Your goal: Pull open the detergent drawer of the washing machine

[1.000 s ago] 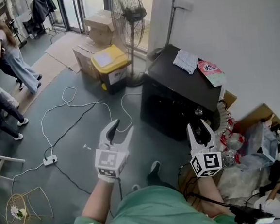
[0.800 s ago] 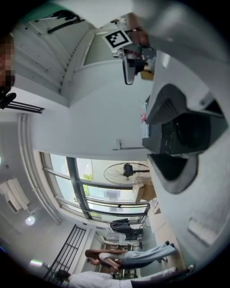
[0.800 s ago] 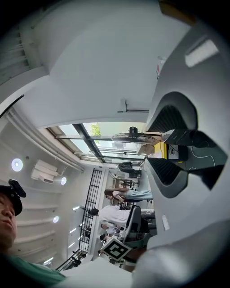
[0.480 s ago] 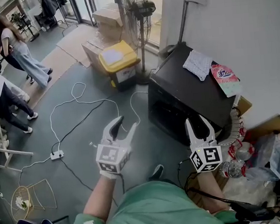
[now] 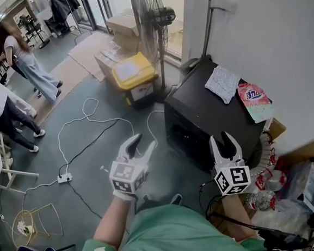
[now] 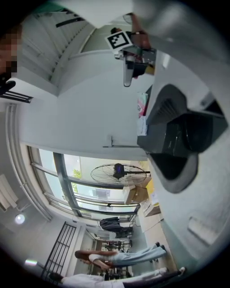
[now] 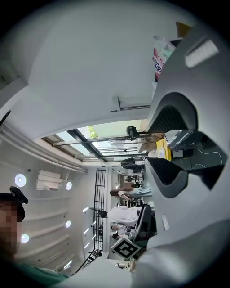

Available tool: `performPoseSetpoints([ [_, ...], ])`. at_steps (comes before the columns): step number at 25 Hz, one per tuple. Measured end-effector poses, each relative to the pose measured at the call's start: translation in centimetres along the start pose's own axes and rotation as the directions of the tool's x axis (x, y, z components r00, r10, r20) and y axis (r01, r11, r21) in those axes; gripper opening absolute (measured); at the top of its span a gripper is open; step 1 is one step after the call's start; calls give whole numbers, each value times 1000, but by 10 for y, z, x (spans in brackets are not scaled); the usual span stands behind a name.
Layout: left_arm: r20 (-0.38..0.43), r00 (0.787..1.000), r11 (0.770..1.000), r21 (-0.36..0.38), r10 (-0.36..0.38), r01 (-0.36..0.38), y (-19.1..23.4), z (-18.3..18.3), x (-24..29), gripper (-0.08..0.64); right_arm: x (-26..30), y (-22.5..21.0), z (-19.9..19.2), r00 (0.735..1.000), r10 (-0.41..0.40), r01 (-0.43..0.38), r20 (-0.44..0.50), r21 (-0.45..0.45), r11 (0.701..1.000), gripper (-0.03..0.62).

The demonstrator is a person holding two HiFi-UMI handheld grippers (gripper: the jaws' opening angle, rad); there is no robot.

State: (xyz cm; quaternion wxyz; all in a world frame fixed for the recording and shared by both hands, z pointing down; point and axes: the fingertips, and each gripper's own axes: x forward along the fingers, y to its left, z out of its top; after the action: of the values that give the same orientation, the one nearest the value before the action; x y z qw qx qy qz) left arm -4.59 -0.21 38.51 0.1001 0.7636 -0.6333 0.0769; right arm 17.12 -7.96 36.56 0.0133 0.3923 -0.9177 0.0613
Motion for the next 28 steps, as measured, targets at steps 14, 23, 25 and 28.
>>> performPoseSetpoints([
  [14, -75, 961, 950, -192, -266, 248, 46, -55, 105, 202, 26, -34, 1, 978, -204, 203, -29, -52, 978, 167],
  [23, -128, 831, 816, -318, -541, 482, 84, -105, 189, 225, 83, -25, -4, 939, -335, 327, -81, -99, 940, 167],
  [25, -132, 796, 778, -350, -591, 521, 89, -116, 210, 233, 93, -27, -7, 928, -363, 355, -85, -101, 930, 167],
  [28, -142, 736, 714, -420, -662, 560, 92, -137, 237, 244, 100, -33, -9, 911, -406, 398, -70, -103, 911, 166],
])
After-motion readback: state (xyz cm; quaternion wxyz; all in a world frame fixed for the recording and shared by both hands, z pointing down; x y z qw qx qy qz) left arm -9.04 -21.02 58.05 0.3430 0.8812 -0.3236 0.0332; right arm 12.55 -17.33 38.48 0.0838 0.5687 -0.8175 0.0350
